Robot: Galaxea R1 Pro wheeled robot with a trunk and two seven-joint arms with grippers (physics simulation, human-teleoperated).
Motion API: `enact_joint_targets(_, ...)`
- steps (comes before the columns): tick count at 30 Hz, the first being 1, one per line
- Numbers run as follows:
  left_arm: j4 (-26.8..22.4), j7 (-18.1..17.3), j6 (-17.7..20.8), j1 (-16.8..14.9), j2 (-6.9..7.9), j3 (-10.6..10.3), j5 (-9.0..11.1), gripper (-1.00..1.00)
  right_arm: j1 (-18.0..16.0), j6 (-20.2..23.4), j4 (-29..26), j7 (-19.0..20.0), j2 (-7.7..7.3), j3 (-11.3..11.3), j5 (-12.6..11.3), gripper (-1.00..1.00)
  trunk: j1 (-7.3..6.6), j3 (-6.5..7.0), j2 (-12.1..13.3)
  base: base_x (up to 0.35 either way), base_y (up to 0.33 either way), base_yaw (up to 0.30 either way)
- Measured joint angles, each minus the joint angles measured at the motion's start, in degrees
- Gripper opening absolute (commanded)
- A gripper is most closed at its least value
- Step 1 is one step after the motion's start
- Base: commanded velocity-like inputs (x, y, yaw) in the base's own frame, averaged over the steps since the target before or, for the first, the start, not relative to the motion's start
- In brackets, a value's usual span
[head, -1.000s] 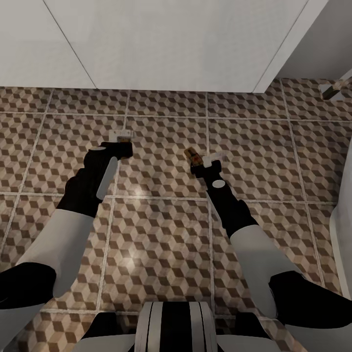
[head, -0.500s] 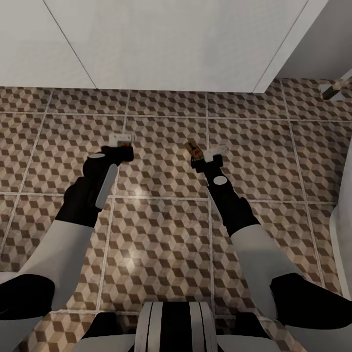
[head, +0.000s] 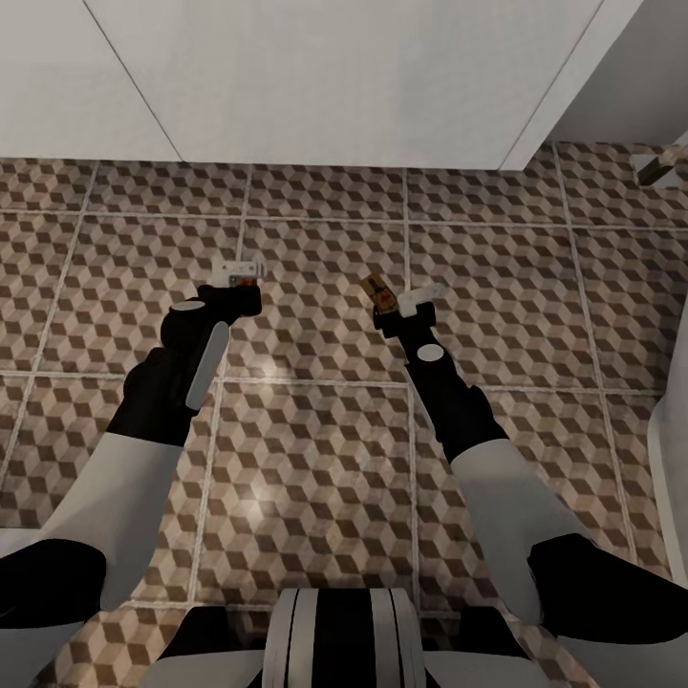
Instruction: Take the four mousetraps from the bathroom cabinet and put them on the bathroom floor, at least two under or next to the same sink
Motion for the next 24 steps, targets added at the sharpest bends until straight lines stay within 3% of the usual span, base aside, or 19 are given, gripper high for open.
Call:
enact_joint_targets(19,-0.21,0.0,0.0,0.86,0.0,0.0,-0.17,-1.0,0.01,-0.54,-0.27,-0.01,0.0,0.0,0.07,-1.0,0.21,0.0,-0.11,0.0,0.0,0.0)
enact_joint_targets(24,-0.25,0.0,-0.12,2.01,0.0,0.0,-0.17,-1.0,0.06,-3.83,-1.02,0.15,0.0,-0.01,0.03,-1.0,0.21,0.0,-0.11,0.0,0.0,0.0)
